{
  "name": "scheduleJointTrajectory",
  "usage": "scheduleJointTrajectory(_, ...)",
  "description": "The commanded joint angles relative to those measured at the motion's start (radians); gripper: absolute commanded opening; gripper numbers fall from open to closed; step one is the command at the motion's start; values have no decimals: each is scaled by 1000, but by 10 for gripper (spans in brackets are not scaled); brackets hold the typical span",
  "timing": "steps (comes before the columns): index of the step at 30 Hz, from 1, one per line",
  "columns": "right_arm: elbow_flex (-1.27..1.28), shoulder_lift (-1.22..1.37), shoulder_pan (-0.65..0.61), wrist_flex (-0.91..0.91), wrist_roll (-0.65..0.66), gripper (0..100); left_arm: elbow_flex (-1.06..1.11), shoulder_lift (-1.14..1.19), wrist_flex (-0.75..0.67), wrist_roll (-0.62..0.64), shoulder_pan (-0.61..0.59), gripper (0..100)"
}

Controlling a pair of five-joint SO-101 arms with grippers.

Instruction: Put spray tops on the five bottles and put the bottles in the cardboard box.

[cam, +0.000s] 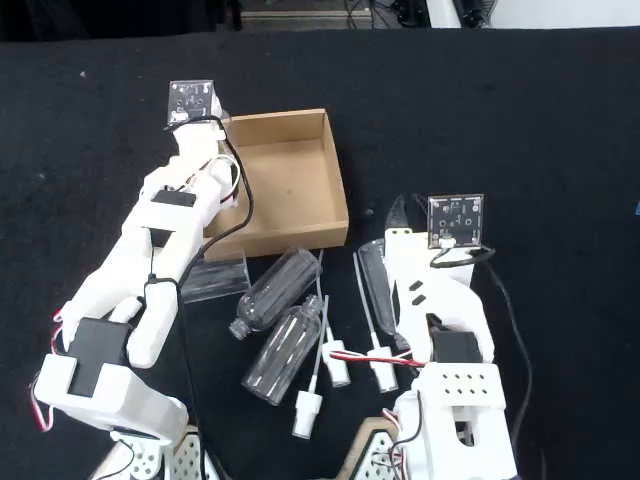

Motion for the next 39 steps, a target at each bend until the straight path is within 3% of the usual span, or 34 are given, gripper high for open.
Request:
scheduleJointTrajectory(1,-5,-36,-6,-31,9,53,-70,-9,-18,-14,-10,33)
scheduleJointTrajectory(20,-5,-36,-6,-29,9,53,-50,-15,-71,-12,-41,33)
scheduleJointTrajectory(32,-5,-35,-6,-31,9,53,-41,-29,2,-15,-27,33)
scheduleJointTrajectory(39,-5,-35,-6,-31,9,53,-36,-164,101,-15,-28,34)
